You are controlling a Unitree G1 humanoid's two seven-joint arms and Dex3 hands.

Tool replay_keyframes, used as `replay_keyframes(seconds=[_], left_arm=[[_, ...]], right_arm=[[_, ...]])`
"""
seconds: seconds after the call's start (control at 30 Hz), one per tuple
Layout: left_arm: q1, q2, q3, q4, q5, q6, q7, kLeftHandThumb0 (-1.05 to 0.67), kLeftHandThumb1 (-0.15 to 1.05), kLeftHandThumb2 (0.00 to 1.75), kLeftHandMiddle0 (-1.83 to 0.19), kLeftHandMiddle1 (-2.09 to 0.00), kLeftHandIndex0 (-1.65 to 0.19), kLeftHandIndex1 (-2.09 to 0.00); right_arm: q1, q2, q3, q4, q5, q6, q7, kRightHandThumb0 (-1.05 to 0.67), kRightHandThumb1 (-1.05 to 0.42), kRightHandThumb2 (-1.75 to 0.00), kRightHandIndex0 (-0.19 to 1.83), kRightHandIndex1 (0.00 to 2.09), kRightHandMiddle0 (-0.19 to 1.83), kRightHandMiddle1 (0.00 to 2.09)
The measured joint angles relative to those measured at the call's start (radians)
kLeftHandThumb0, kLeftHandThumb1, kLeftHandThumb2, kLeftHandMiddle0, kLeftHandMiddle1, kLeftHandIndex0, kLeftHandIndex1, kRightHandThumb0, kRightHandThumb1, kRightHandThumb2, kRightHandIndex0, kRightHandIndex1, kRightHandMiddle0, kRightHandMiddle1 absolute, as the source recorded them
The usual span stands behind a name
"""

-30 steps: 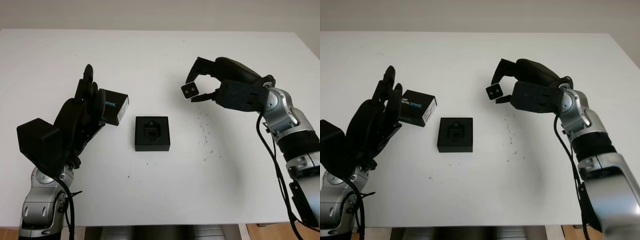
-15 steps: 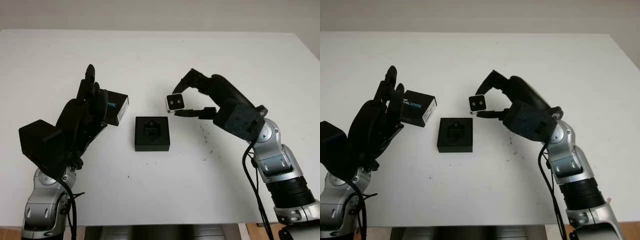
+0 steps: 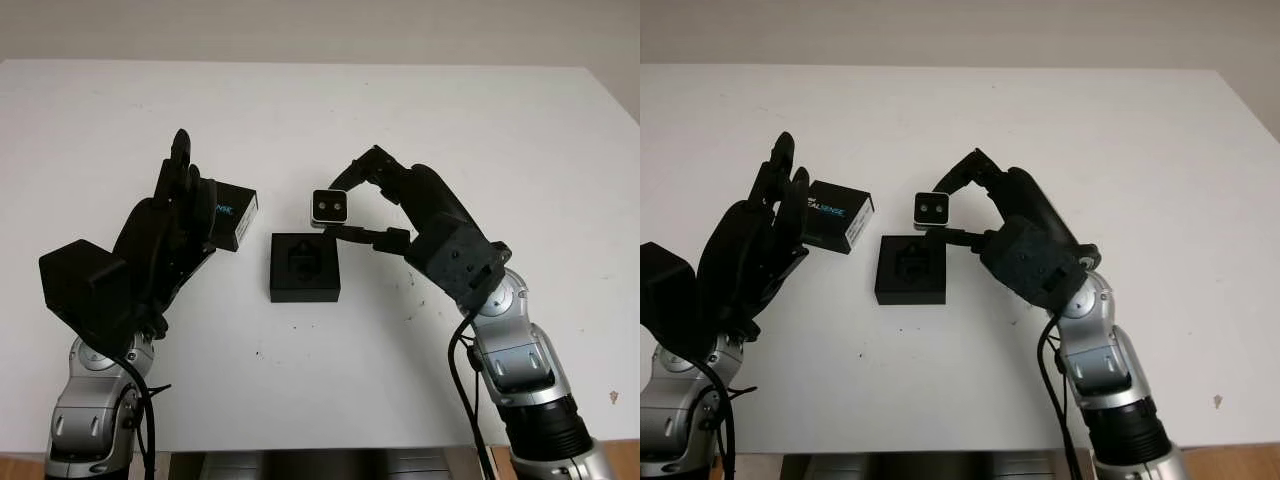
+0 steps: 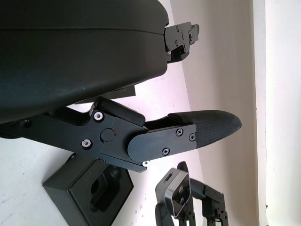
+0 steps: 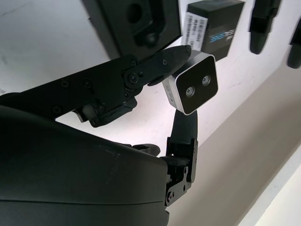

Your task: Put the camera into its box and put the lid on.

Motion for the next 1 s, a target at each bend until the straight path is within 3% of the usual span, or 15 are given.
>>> replay_keyframes(seconds=[0.33,0.6,1.0], left_arm=[[0.003,0.000,0.002,-0.020,-0.006,0.019,0.004,-0.72,1.05,0.64,0.19,0.00,0.19,0.00],[0.003,0.000,0.002,-0.034,-0.006,0.026,0.007,-0.74,1.05,0.65,0.19,0.00,0.19,0.00],[0.003,0.003,0.005,-0.034,-0.005,0.033,0.006,-0.74,1.05,0.66,0.19,0.00,0.19,0.00]], right_arm=[[0.018,0.045,0.047,-0.059,-0.034,0.140,0.000,-0.42,-1.05,-0.17,0.36,0.06,0.38,2.02],[0.039,0.038,0.057,-0.060,-0.047,0.134,0.019,-0.41,-1.05,-0.16,0.37,0.06,0.37,2.02],[0.035,-0.010,0.059,0.039,-0.040,0.007,0.052,-0.40,-1.05,-0.16,0.36,0.06,0.40,2.00]])
